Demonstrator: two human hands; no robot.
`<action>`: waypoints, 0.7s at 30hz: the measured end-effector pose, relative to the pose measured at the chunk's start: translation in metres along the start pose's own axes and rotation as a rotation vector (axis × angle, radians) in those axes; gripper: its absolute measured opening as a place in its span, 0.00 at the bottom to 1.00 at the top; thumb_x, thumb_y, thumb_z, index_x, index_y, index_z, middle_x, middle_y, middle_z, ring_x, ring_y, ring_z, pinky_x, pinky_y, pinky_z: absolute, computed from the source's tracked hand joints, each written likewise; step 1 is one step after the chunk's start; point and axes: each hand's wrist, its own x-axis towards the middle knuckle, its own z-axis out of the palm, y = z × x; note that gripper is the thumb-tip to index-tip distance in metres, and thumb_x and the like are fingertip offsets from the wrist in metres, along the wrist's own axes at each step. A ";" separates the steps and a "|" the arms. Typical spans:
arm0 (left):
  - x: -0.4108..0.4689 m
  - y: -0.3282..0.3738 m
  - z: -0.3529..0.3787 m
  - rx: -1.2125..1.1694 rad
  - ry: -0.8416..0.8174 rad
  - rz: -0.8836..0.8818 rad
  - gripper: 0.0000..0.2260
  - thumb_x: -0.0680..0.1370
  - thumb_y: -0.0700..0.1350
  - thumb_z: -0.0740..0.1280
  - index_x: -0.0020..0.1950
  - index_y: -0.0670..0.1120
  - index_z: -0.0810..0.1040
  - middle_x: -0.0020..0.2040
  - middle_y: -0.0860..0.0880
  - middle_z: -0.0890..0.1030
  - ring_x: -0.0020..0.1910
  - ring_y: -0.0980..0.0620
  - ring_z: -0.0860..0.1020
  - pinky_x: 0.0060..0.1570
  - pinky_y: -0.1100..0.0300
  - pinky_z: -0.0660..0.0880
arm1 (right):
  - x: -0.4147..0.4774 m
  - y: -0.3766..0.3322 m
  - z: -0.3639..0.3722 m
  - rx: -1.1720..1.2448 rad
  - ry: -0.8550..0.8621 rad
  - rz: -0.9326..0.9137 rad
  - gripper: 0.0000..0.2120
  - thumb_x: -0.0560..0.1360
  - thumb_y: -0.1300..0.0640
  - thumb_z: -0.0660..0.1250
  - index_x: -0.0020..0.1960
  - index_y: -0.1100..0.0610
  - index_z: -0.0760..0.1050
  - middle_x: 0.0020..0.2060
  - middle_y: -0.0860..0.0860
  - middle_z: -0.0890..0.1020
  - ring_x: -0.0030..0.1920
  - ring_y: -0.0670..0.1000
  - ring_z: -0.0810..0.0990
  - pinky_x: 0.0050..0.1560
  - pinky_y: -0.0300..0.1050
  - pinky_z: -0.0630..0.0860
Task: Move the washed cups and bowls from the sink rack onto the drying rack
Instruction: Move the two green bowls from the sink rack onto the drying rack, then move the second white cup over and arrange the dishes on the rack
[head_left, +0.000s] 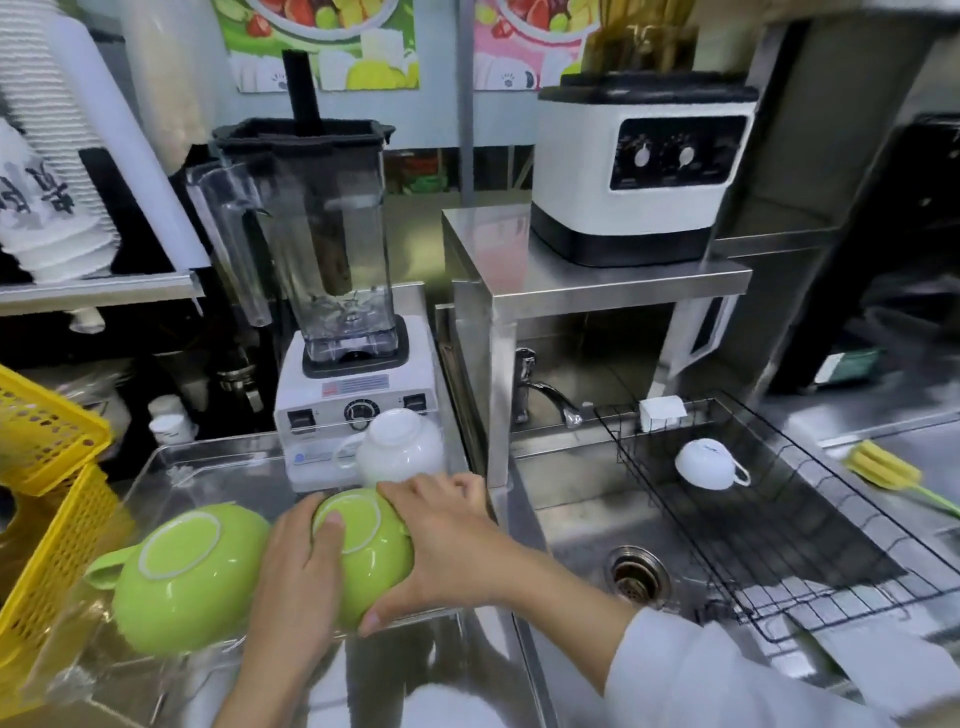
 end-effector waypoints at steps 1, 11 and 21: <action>-0.001 0.004 0.001 0.017 0.004 0.011 0.22 0.75 0.50 0.56 0.65 0.40 0.70 0.65 0.39 0.72 0.65 0.43 0.69 0.65 0.50 0.61 | 0.000 0.002 0.000 -0.003 0.008 -0.008 0.47 0.58 0.38 0.76 0.68 0.55 0.59 0.61 0.55 0.68 0.64 0.54 0.60 0.69 0.51 0.49; -0.021 0.091 0.064 0.090 0.037 0.417 0.30 0.69 0.60 0.55 0.66 0.46 0.70 0.68 0.48 0.69 0.68 0.54 0.63 0.68 0.57 0.60 | -0.025 0.108 -0.050 0.457 0.435 0.170 0.22 0.70 0.51 0.71 0.61 0.57 0.74 0.52 0.49 0.75 0.45 0.37 0.70 0.51 0.26 0.65; 0.007 0.140 0.287 0.117 -0.456 0.438 0.20 0.77 0.50 0.62 0.68 0.50 0.67 0.69 0.53 0.69 0.70 0.55 0.64 0.67 0.63 0.58 | -0.091 0.329 -0.080 0.449 0.514 0.674 0.24 0.68 0.52 0.73 0.61 0.58 0.73 0.56 0.54 0.74 0.59 0.53 0.71 0.61 0.49 0.69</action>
